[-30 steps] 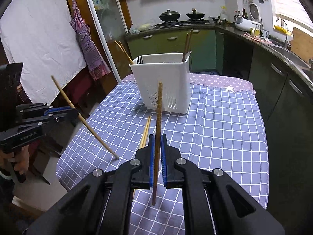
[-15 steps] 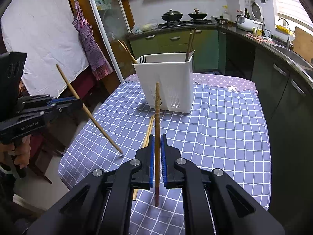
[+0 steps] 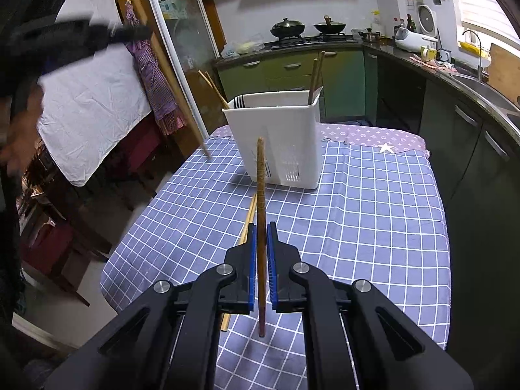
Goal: Organize utensils
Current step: 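Open the left tool over the white holder while the right tool carries its chopstick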
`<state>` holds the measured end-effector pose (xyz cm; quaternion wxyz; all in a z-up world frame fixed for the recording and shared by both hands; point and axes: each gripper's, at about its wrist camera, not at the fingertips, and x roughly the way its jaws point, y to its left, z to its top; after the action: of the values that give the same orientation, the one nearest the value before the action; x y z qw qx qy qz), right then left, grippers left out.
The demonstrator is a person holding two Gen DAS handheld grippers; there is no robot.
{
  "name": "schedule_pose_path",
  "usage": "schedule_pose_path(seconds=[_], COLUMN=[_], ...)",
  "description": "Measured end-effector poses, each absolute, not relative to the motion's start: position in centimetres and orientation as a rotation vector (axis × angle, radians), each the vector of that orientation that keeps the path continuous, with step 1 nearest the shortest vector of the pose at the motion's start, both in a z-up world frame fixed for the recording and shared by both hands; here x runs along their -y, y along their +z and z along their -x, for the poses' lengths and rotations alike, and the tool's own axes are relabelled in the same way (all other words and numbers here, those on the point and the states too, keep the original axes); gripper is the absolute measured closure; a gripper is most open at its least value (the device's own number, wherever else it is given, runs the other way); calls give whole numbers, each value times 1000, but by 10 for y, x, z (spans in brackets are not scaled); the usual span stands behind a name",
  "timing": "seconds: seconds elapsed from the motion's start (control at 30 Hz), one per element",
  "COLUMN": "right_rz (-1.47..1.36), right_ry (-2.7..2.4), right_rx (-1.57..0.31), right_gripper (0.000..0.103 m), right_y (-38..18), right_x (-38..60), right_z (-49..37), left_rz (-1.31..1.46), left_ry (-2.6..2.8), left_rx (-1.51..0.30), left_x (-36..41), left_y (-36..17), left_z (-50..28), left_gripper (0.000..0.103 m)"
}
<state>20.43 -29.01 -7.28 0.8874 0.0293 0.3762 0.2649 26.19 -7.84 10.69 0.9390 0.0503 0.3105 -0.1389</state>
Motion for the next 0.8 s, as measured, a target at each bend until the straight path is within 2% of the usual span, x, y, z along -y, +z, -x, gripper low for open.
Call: schedule_pose_path(seconds=[0.23,0.63,0.67,0.7,0.73,0.8], right_rz=[-82,-89,-89,-86,-80,-68], right_ry=[563,590,592,590,585,578], right_rx=[-776,-728,-718,-708,-693,-662], right_gripper=[96,96,96,96,96,96], right_y=[-74,-52,-46,-41,-35,-19], right_x=[297,300,299,300,299,298], right_z=[-203,-196,-197,-198,-199,-204], left_rz=[-94,-95,-98,-96,-92,-82], left_ry=[-206,-153,-153,-155,-154,-151], left_rx=[-555,-697,-698,-696,-689,-663], left_x=[87,86,84,82,80,72], left_y=[129,48,45,43,44,48], left_z=[-310,-361,-358,-355,-351,-339], left_gripper=[97,96,93,84,70,58])
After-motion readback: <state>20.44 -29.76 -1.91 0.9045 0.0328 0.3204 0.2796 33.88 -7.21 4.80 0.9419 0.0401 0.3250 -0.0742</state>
